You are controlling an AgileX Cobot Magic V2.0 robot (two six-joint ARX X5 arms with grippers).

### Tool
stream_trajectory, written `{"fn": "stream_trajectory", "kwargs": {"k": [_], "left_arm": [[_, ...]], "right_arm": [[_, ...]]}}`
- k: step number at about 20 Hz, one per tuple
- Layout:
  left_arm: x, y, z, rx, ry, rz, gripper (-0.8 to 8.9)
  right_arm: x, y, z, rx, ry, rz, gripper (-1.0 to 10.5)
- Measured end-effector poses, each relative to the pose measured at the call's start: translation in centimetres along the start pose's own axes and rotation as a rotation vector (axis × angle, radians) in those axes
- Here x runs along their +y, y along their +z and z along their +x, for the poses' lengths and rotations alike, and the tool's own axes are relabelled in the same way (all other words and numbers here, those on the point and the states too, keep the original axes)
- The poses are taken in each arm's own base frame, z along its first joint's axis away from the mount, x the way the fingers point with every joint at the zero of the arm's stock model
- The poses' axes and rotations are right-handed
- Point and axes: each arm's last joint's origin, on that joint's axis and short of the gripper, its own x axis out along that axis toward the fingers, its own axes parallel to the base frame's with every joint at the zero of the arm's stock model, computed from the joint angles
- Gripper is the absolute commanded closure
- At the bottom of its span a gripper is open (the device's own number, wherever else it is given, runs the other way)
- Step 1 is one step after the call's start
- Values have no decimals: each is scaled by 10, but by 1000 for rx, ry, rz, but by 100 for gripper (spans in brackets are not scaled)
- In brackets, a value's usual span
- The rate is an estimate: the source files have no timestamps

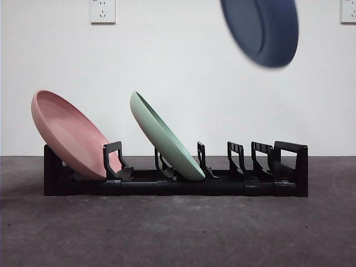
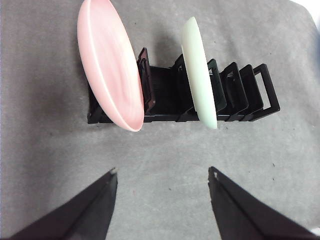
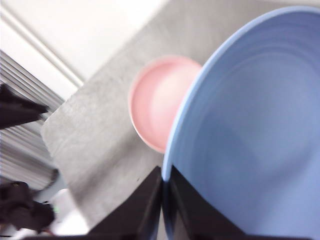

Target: Place the plate

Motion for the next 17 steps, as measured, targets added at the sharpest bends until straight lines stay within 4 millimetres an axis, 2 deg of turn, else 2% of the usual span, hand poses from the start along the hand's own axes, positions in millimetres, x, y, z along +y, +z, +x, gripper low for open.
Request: {"fn": "stream_trajectory", "kwargs": {"k": [2, 4, 7, 12, 17], "left_arm": [[0, 0, 0, 0, 0, 2, 534], [0, 0, 0, 0, 0, 2, 534], [0, 0, 0, 1, 1, 2, 534], [0, 0, 0, 1, 1, 2, 534], [0, -2, 0, 16, 4, -5, 534]], "right_arm": [[21, -16, -20, -75, -14, -88, 935], [38, -41, -42, -175, -46, -169, 935], [47, -82, -55, -247, -36, -201, 935], [43, -145, -46, -179, 38, -163, 935], [41, -174, -25, 32, 61, -190, 935]]}}
